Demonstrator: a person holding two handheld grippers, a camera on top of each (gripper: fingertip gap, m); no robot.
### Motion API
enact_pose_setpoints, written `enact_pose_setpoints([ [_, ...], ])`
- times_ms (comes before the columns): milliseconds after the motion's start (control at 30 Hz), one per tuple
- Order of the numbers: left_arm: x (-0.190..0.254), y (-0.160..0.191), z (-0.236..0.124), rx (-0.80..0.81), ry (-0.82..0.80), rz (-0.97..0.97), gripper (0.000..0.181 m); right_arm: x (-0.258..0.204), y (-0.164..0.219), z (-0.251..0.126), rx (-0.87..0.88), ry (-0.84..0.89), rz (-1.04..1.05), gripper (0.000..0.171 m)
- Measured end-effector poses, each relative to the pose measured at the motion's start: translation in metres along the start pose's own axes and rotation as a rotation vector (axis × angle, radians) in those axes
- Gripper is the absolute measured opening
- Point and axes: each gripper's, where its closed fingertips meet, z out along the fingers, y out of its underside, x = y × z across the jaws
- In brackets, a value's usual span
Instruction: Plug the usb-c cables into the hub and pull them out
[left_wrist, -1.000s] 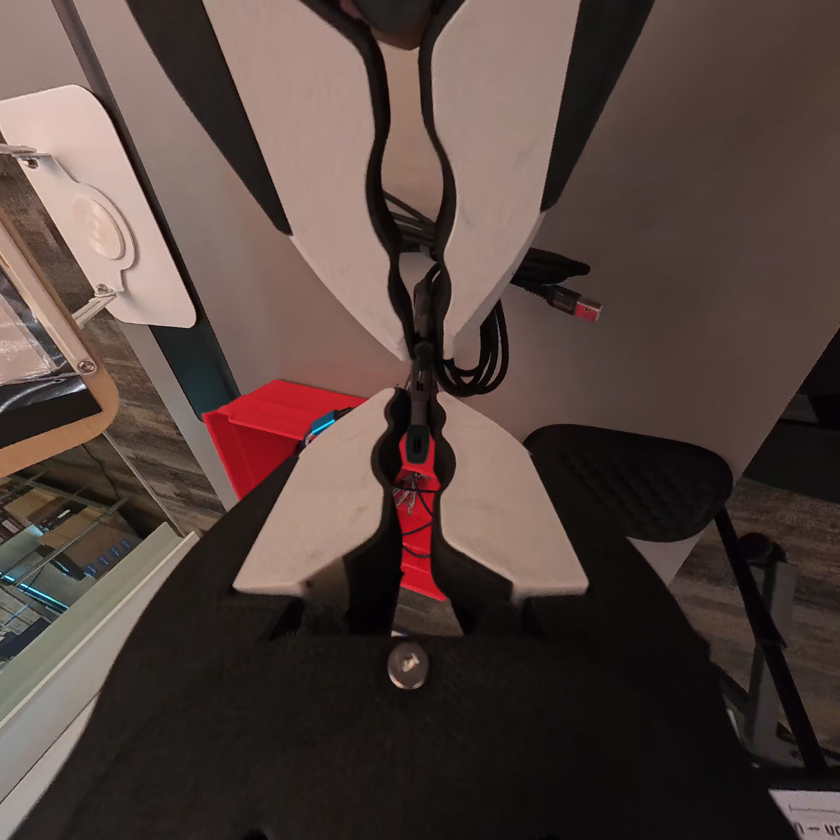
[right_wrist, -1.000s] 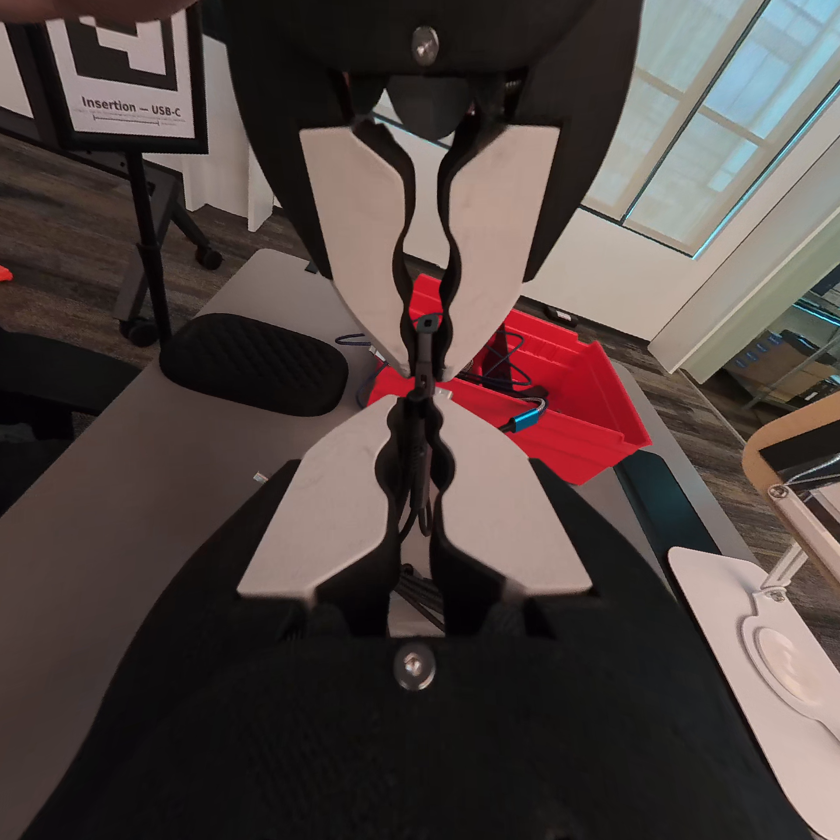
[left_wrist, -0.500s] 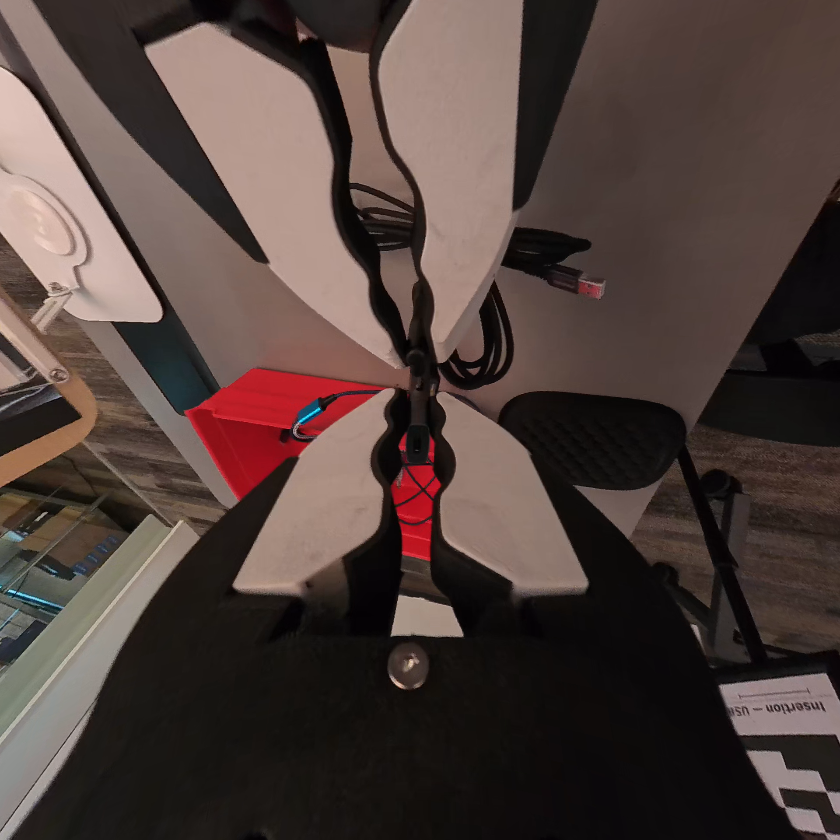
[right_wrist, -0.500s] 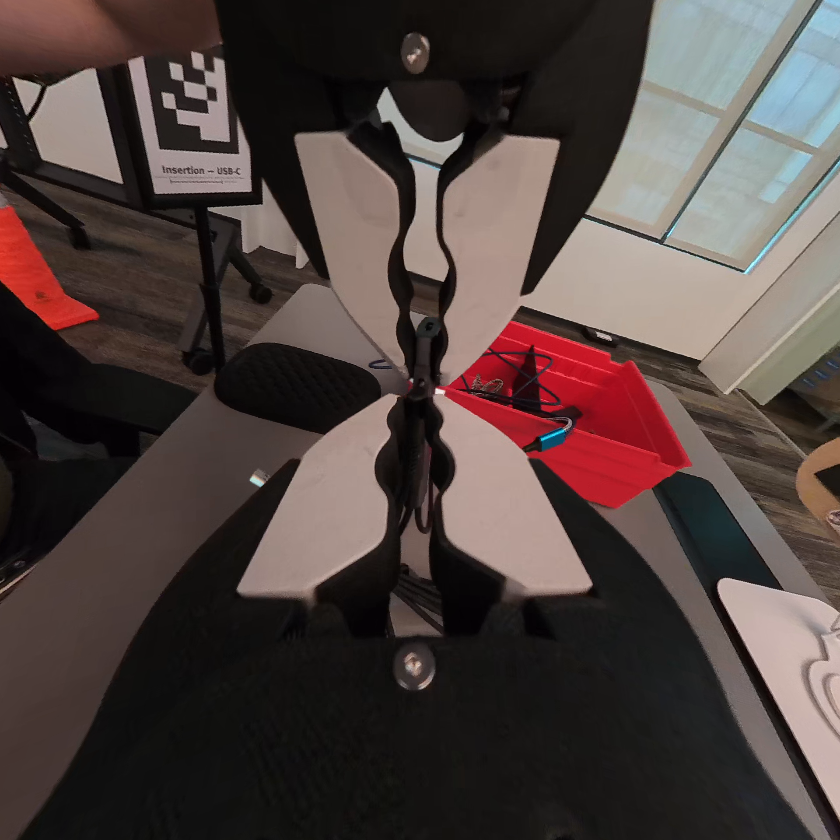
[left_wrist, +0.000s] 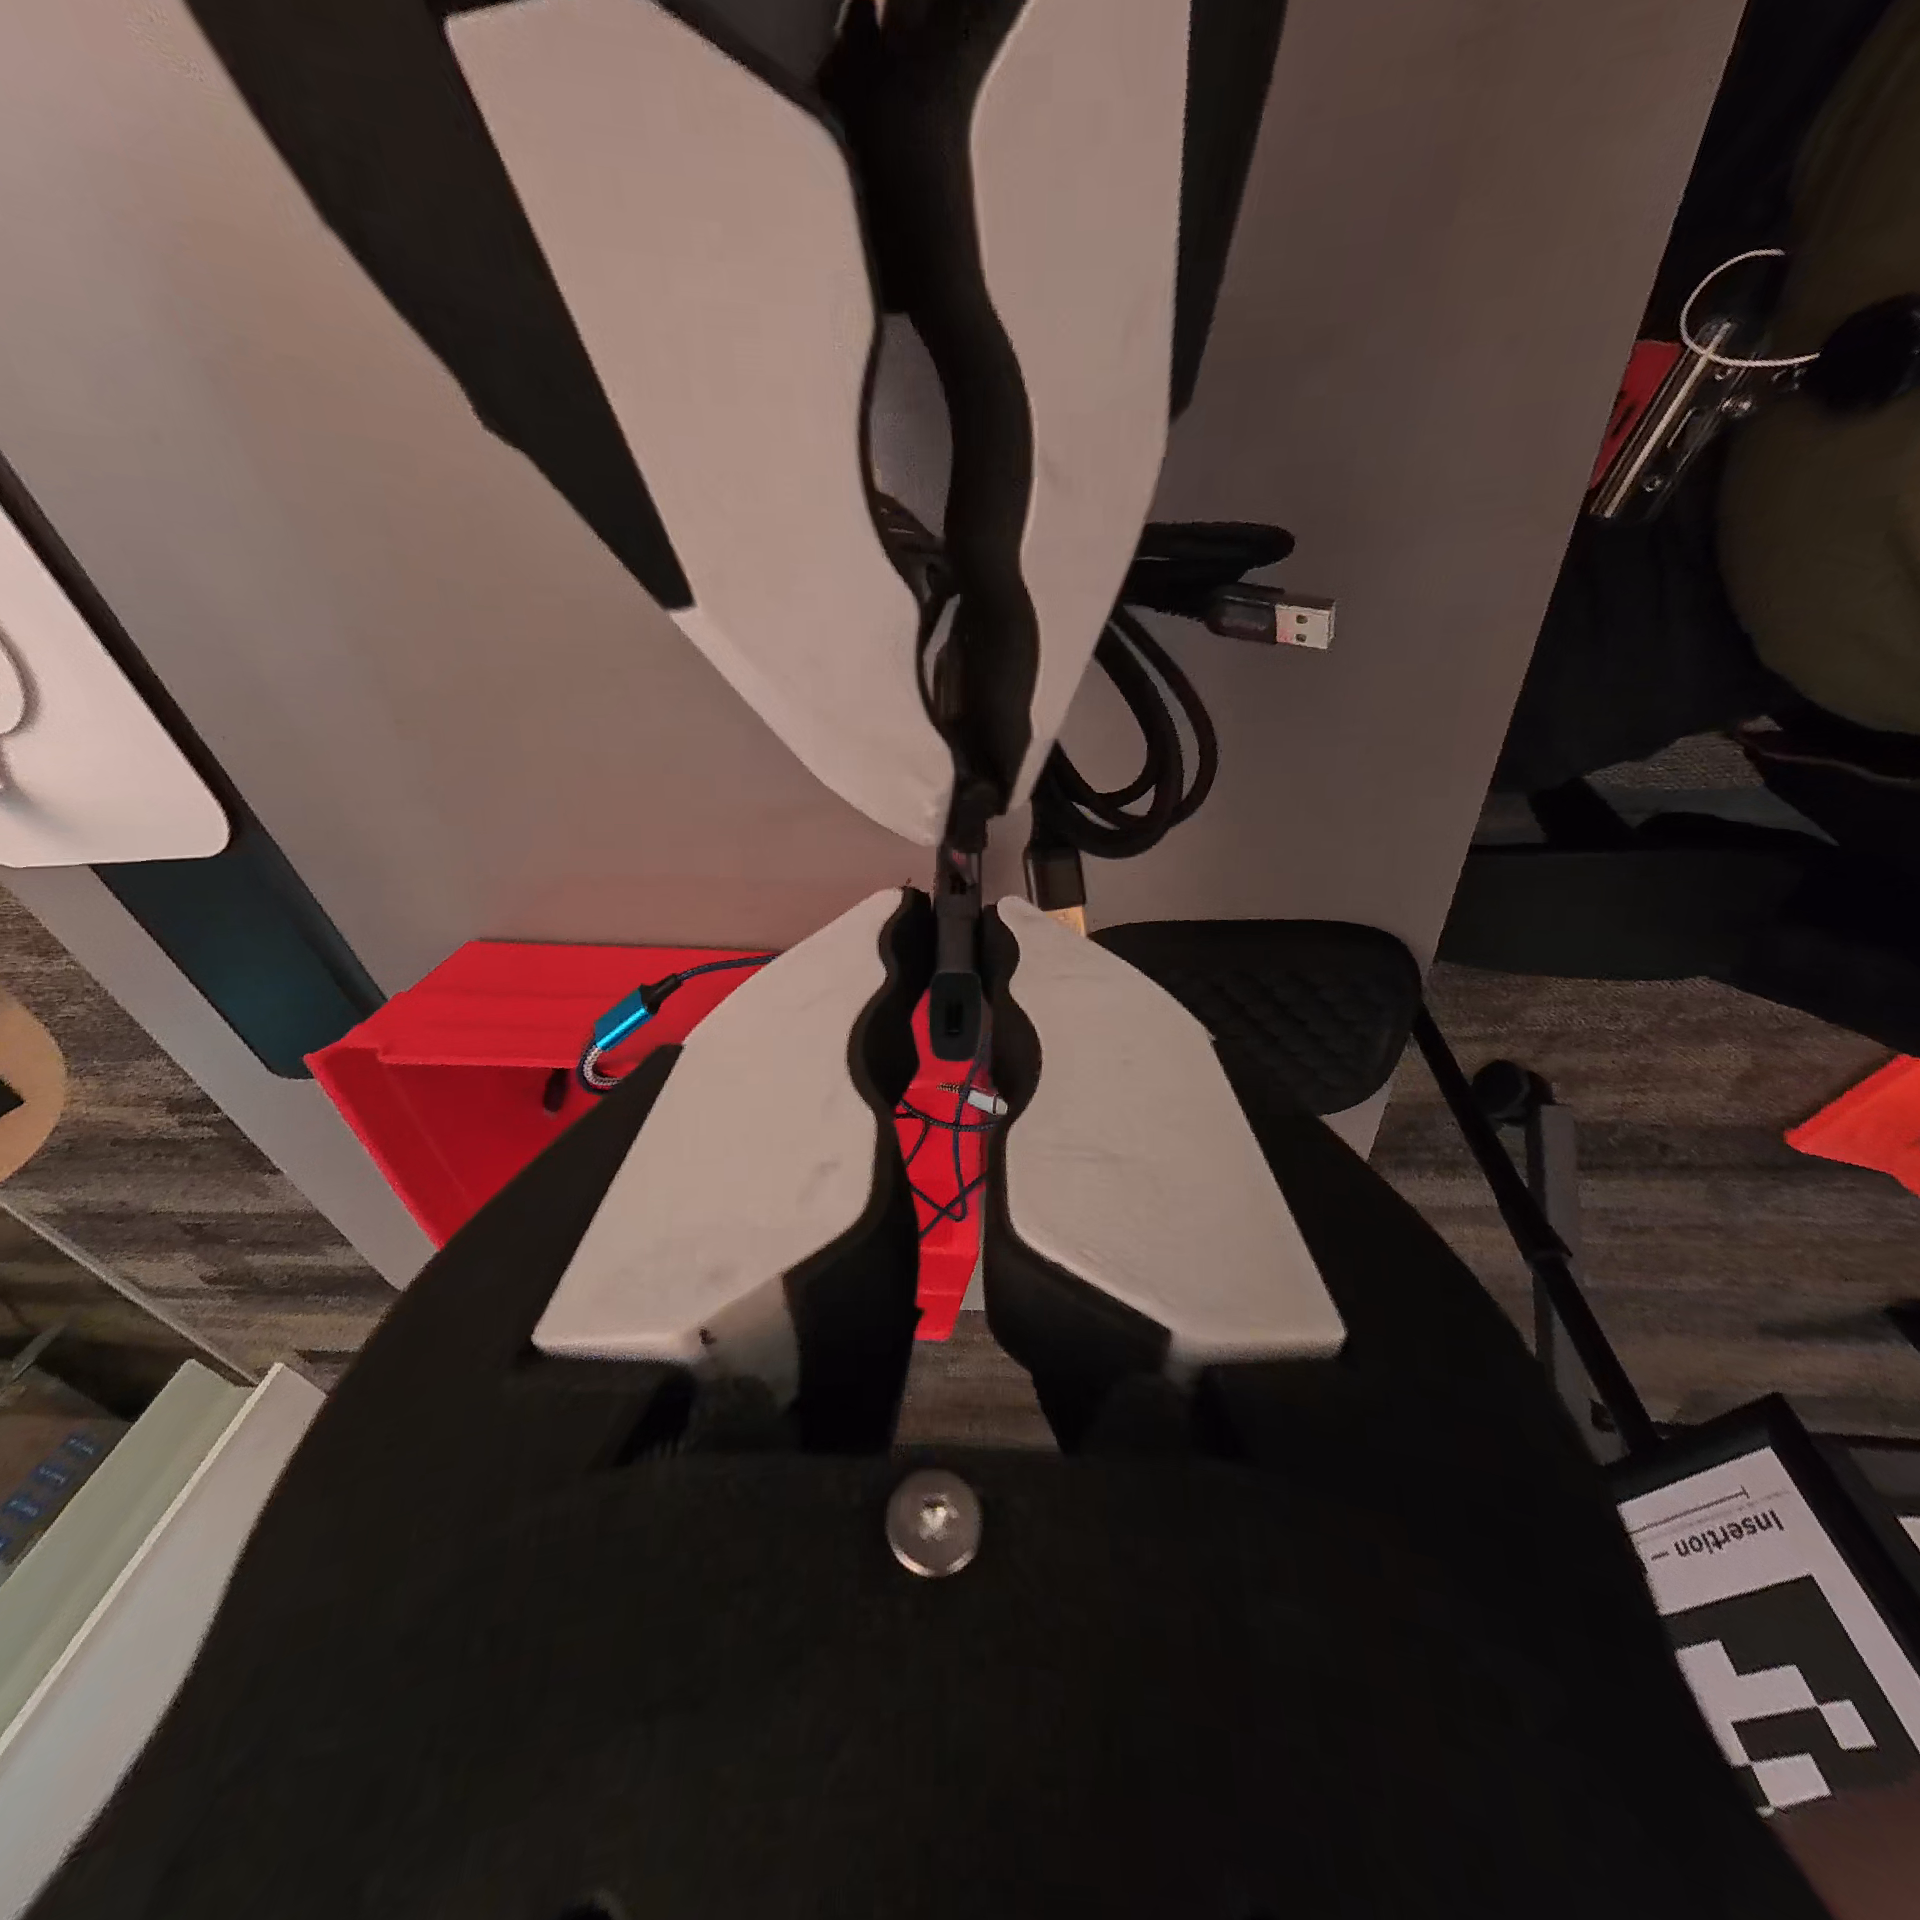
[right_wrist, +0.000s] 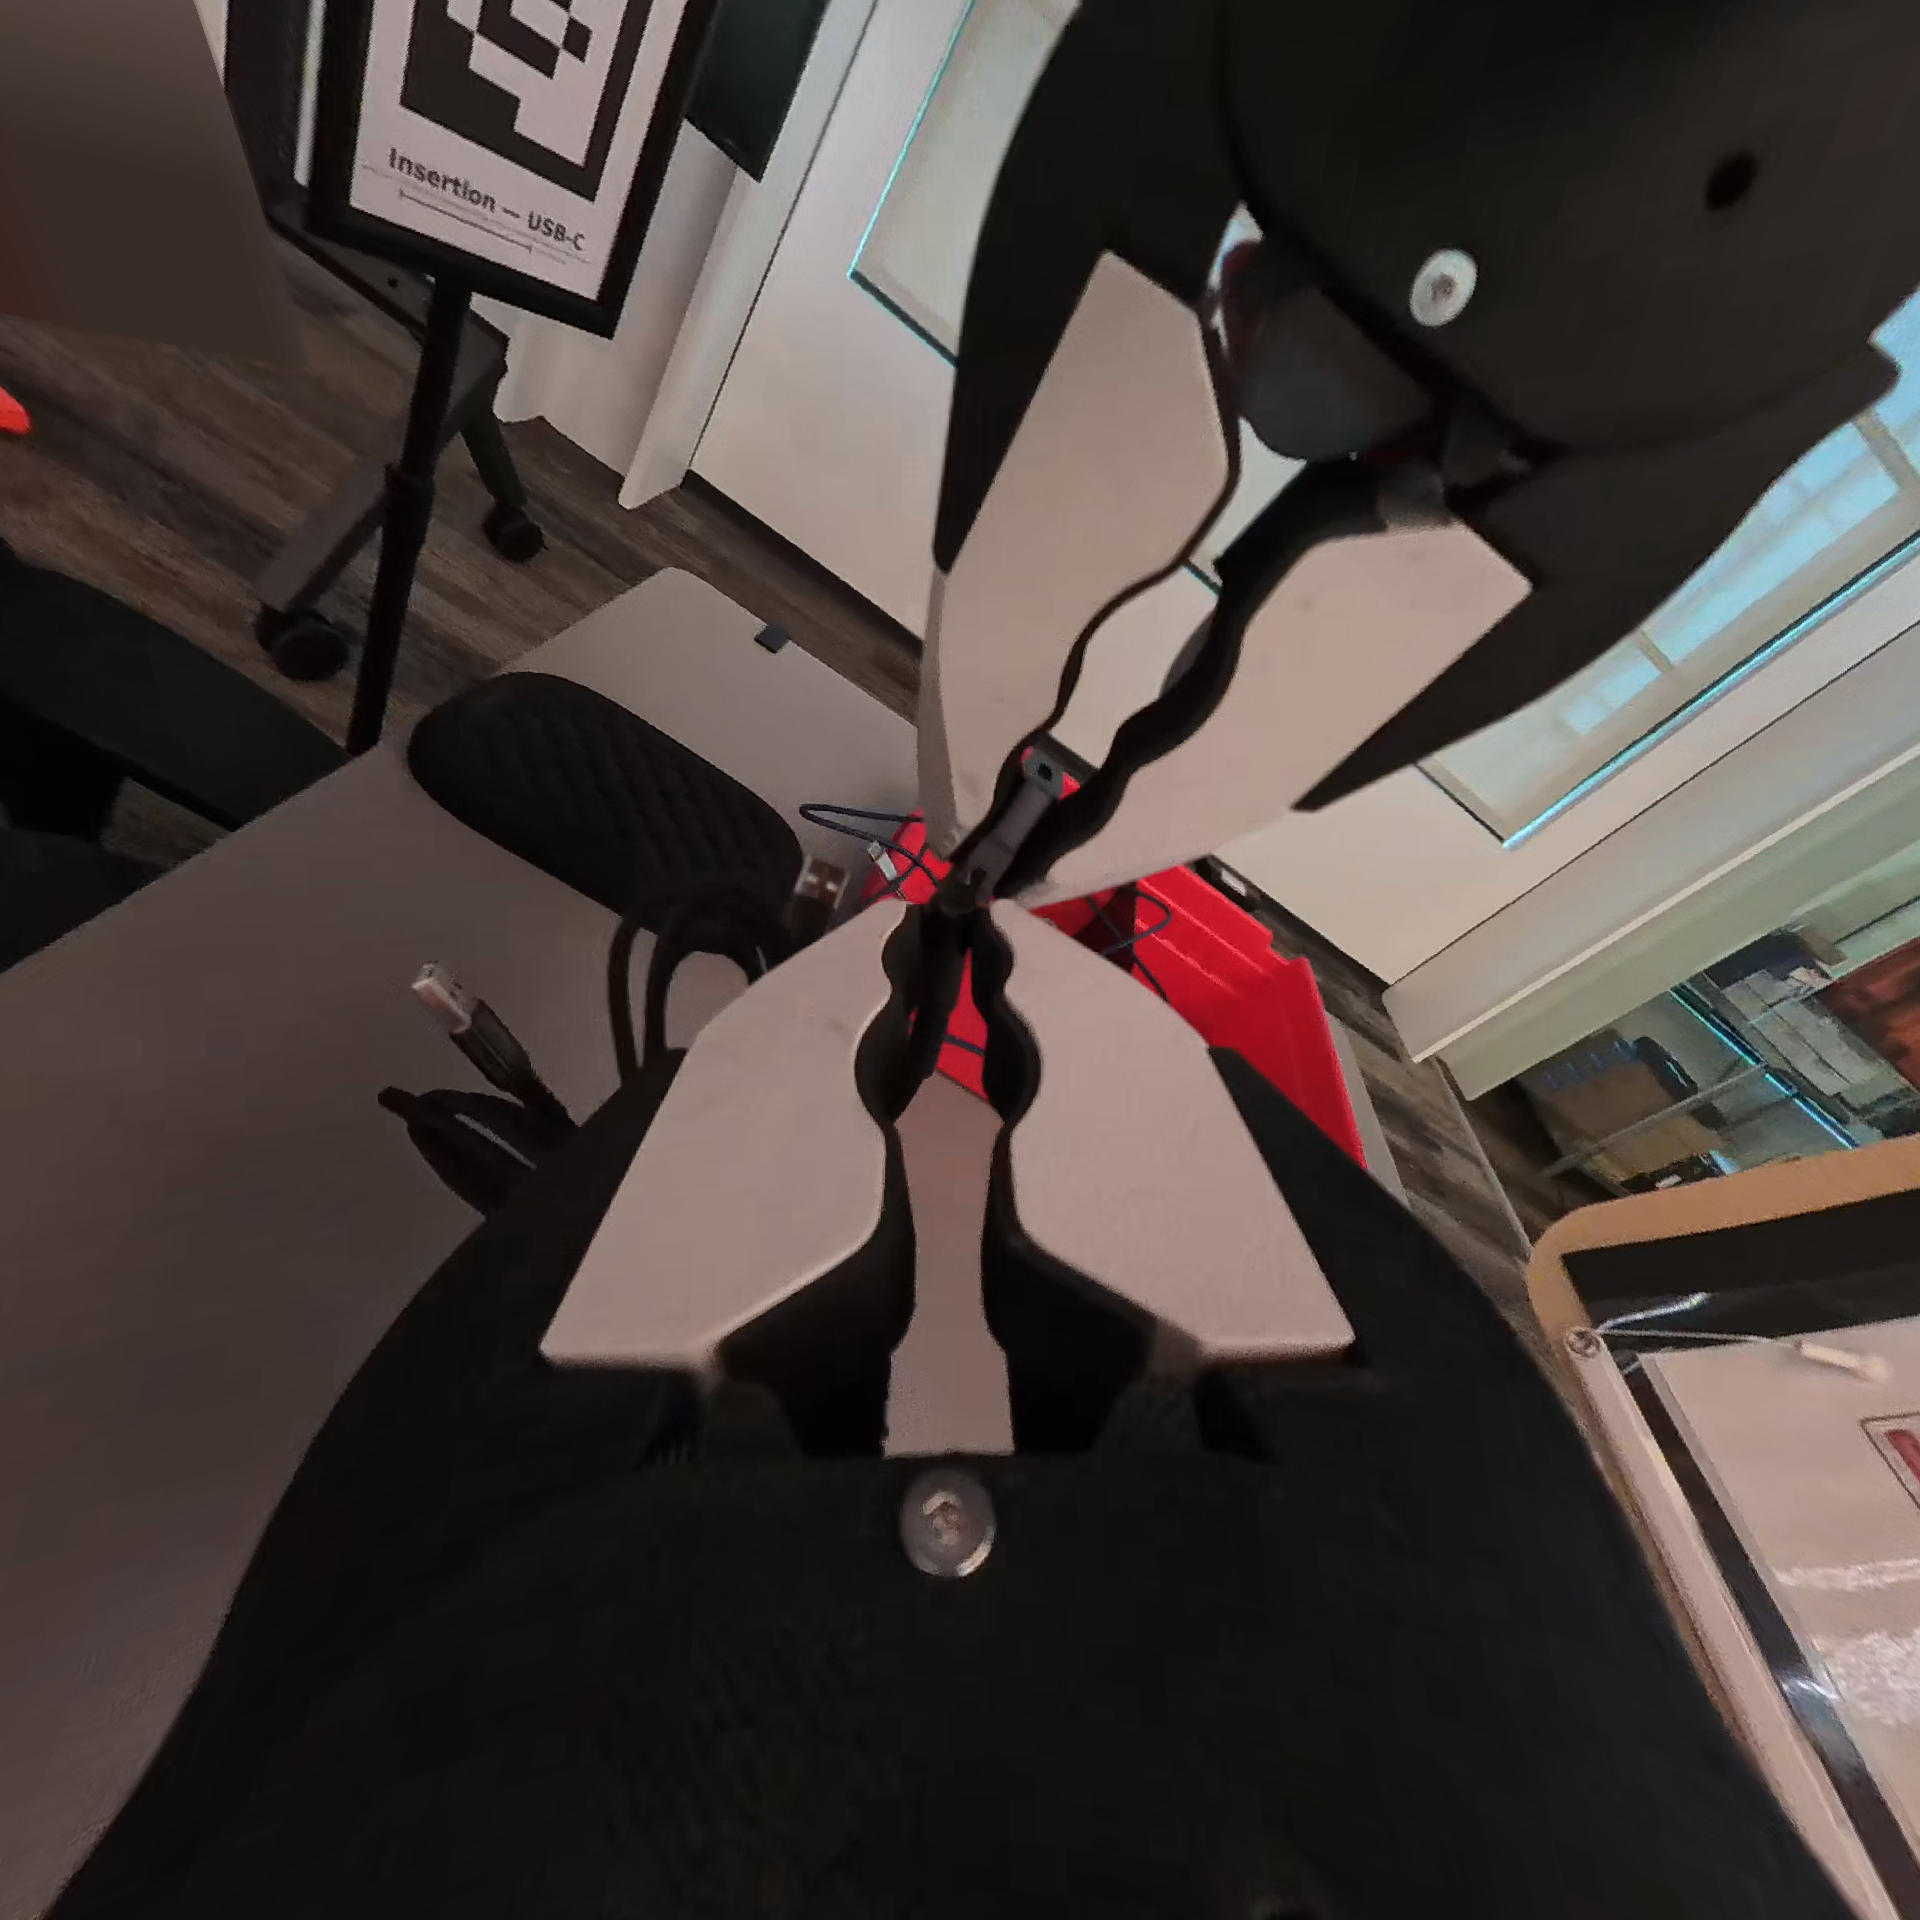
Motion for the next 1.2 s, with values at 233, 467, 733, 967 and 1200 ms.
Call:
enact_pose_setpoints([
  [233,-0.001,-0.002,-0.004,0.013,-0.02,0.0,0.009,0.005,-0.006,-0.002,0.053,-0.059,0.229,0.009],
  [467,-0.006,-0.005,-0.009,0.028,-0.044,-0.012,0.009,0.011,-0.007,-0.007,0.081,-0.124,0.439,0.01],
  [733,-0.011,-0.007,-0.007,-0.021,-0.04,-0.021,0.009,0.013,0.001,-0.008,0.022,-0.155,0.565,0.009],
  [967,-0.025,-0.007,-0.016,0.01,-0.053,-0.075,0.009,0.031,-0.002,-0.011,0.08,-0.05,0.608,0.009],
  [1200,-0.034,-0.001,-0.021,0.013,-0.058,-0.12,0.008,0.042,-0.002,-0.007,0.081,0.077,0.587,0.009],
])
